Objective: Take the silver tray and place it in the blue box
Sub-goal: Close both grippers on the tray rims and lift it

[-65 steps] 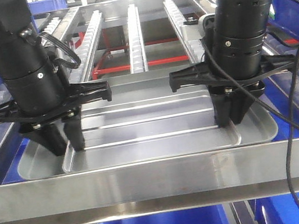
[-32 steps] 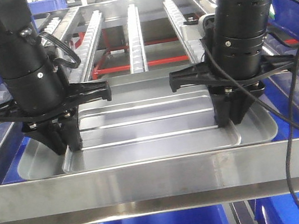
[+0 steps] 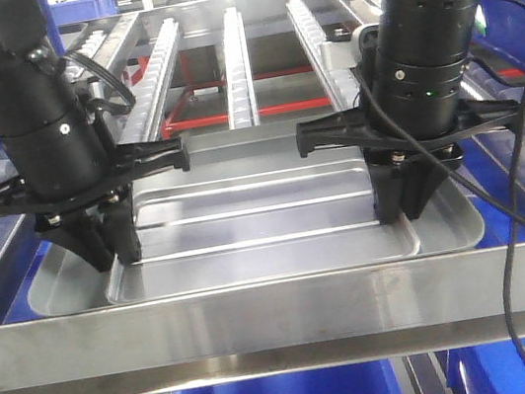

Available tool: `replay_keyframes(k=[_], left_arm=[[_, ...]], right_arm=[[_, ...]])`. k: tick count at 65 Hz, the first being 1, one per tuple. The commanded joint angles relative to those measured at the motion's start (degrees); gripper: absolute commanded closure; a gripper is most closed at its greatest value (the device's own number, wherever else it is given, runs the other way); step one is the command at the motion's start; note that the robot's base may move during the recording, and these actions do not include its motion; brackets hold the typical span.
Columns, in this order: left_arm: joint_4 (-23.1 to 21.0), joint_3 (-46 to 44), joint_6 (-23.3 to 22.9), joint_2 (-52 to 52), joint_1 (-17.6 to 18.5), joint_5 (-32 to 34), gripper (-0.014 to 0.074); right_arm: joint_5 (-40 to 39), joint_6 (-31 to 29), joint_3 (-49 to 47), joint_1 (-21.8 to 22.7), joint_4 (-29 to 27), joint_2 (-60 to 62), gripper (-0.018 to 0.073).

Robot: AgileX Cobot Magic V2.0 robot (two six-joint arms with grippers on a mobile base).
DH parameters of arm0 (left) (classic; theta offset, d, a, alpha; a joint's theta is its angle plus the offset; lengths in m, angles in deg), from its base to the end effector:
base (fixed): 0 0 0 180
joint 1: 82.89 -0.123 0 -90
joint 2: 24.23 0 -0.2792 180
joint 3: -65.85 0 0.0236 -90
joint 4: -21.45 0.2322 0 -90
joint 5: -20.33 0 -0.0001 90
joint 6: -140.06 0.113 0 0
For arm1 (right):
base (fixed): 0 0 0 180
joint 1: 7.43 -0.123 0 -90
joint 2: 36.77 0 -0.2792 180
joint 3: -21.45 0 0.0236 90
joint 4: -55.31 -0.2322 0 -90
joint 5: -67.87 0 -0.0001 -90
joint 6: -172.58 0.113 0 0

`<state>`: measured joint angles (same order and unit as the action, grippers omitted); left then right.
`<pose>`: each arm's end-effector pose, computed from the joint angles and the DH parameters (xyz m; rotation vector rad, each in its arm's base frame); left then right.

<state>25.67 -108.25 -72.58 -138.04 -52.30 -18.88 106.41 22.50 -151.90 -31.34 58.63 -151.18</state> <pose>0.3184 -0.1821 0.1785 0.0176 2.7916 -0.2042 0.3361 0.1445 0.1718 0.0924 2.7978 0.1727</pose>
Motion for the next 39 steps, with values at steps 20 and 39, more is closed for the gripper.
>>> replay_keyframes(k=[20,39], left_arm=[[2.48,-2.04,-0.23,10.15,-0.09,-2.79,0.0605],[6.25,-0.44,-5.08,13.39,4.6,-3.74,0.0605]], right_arm=[[1.88,0.1,-1.37,0.33,1.78,10.22,0.0503],[1.04,5.21,-0.39,-2.59,2.72,15.7,0.0503]])
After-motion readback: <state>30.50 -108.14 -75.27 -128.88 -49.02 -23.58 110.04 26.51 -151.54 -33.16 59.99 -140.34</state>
